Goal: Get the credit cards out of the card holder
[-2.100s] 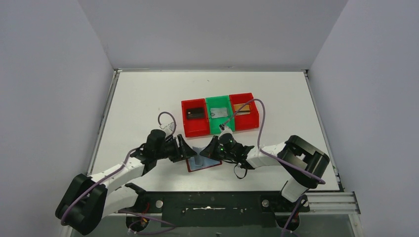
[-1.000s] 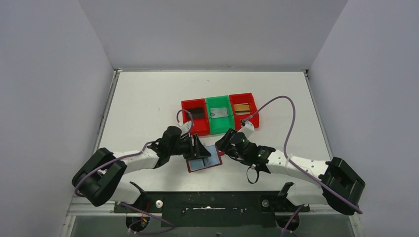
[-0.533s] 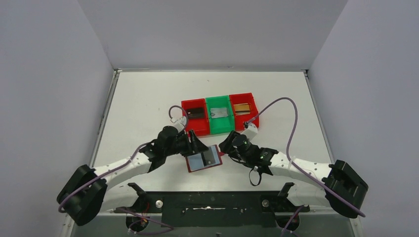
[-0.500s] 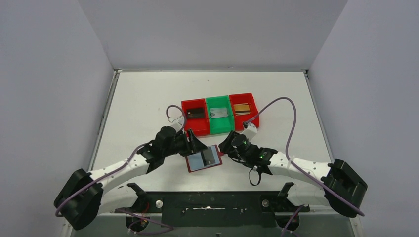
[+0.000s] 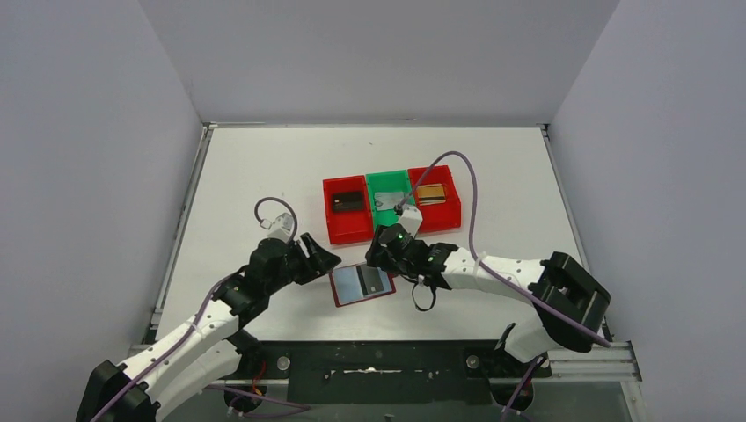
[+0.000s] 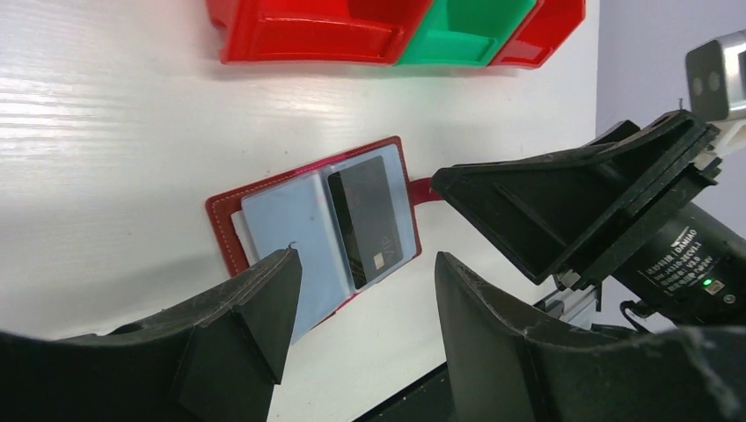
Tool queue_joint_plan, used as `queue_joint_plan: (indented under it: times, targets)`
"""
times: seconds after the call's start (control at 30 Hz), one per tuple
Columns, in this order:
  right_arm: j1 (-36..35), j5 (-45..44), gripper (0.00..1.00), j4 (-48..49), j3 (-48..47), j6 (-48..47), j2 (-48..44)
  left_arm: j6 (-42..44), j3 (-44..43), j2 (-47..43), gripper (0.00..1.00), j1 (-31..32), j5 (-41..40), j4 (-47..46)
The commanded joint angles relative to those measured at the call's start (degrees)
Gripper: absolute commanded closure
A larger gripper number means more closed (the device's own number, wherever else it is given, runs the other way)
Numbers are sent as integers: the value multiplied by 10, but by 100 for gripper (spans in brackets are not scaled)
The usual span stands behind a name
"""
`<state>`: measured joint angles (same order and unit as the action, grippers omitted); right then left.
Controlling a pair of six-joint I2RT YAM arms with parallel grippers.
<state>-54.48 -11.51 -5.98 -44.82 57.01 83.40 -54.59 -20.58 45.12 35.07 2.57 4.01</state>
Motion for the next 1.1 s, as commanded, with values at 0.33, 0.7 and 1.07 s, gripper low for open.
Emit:
queue_joint_plan:
  times: [0.33, 0.7, 1.07]
  targets:
    - [-4, 27, 48, -30, -39, -21, 51, 1, -11, -26, 41, -31, 1, 28]
    - [-20, 15, 55, -119, -102, -15, 126, 10, -11, -36, 41, -38, 16, 30]
    - [-6, -20, 53, -172, -147, -60, 100, 19, -27, -4, 41, -43, 63, 13]
